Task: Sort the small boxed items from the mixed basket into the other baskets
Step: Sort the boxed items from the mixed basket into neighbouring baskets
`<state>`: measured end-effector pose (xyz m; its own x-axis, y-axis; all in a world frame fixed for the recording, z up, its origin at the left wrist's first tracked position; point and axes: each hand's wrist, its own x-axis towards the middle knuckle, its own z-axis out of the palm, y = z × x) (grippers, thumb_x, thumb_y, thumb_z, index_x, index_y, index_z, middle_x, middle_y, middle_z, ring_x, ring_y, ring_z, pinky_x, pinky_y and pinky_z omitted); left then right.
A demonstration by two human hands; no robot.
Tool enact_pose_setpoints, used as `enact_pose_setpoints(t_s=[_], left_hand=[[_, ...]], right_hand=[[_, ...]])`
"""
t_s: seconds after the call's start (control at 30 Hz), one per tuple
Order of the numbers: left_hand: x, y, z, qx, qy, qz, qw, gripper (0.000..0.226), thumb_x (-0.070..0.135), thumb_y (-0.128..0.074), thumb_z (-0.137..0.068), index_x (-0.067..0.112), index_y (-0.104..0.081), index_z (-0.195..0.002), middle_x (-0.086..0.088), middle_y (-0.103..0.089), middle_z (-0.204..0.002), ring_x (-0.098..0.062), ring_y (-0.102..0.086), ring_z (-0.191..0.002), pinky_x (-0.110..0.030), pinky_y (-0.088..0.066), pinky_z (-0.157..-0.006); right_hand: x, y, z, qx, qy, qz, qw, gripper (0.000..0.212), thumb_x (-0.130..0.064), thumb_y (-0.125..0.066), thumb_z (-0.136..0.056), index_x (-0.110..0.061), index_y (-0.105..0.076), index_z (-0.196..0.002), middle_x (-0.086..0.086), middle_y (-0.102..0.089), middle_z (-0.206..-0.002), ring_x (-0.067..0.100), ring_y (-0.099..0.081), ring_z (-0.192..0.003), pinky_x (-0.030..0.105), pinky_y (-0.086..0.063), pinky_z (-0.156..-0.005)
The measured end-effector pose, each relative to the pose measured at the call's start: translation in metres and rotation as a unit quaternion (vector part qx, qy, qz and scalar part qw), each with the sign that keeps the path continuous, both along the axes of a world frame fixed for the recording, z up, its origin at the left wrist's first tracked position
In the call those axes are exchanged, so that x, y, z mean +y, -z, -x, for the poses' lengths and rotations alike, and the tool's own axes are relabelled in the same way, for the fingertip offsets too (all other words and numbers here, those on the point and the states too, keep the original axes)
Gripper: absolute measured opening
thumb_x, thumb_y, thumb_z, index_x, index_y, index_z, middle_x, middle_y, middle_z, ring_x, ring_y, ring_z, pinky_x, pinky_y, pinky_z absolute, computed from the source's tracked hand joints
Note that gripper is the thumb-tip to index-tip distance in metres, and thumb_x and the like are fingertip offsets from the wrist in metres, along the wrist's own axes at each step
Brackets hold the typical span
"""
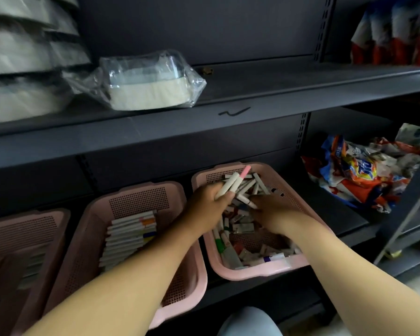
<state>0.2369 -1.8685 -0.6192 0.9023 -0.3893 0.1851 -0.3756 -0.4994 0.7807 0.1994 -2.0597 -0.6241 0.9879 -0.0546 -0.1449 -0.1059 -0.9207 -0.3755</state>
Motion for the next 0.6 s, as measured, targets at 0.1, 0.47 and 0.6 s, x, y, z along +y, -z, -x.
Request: enact_pose_setpoints(t_s=[0.1, 0.47, 0.6], left_hand=[[0.03, -0.023, -0.003, -0.053, -0.011, -0.067, 0.996, 0.024, 0.038, -0.065, -0.101, 0.026, -0.066, -0.081, 0.009, -0.059, -0.066, -0.007, -0.054, -0.058, -0.028, -0.037, -0.053], [0.201, -0.023, 0.02, -0.002, -0.016, -0.413, 0.91, 0.012, 0.041, -0.078, -0.088, 0.035, -0.073, -0.079, 0.014, -0.067, -0.078, -0.005, -0.065, -0.077, -0.028, -0.055, -0.072], [0.22, -0.003, 0.031, -0.003, -0.01, -0.45, 0.893, 0.013, 0.039, -0.077, -0.087, 0.033, -0.08, -0.098, 0.014, -0.07, -0.086, -0.01, -0.067, -0.085, -0.027, -0.055, -0.076]], right_hand=[[0.007, -0.013, 0.003, 0.002, 0.005, 0.006, 1.0, 0.034, -0.039, -0.042, -0.104, -0.025, -0.056, -0.131, -0.001, -0.06, -0.118, 0.02, -0.062, -0.102, 0.03, -0.048, -0.078], [0.059, -0.03, -0.009, -0.06, -0.018, -0.028, 0.998, 0.019, -0.033, -0.049, -0.101, -0.026, -0.055, -0.084, 0.004, -0.067, -0.096, 0.02, -0.061, -0.079, 0.035, -0.045, -0.066], [0.082, -0.036, -0.01, -0.062, -0.049, -0.056, 0.995, 0.024, -0.025, -0.05, -0.101, -0.024, -0.053, -0.077, 0.003, -0.058, -0.073, 0.019, -0.055, -0.063, 0.033, -0.035, -0.055]])
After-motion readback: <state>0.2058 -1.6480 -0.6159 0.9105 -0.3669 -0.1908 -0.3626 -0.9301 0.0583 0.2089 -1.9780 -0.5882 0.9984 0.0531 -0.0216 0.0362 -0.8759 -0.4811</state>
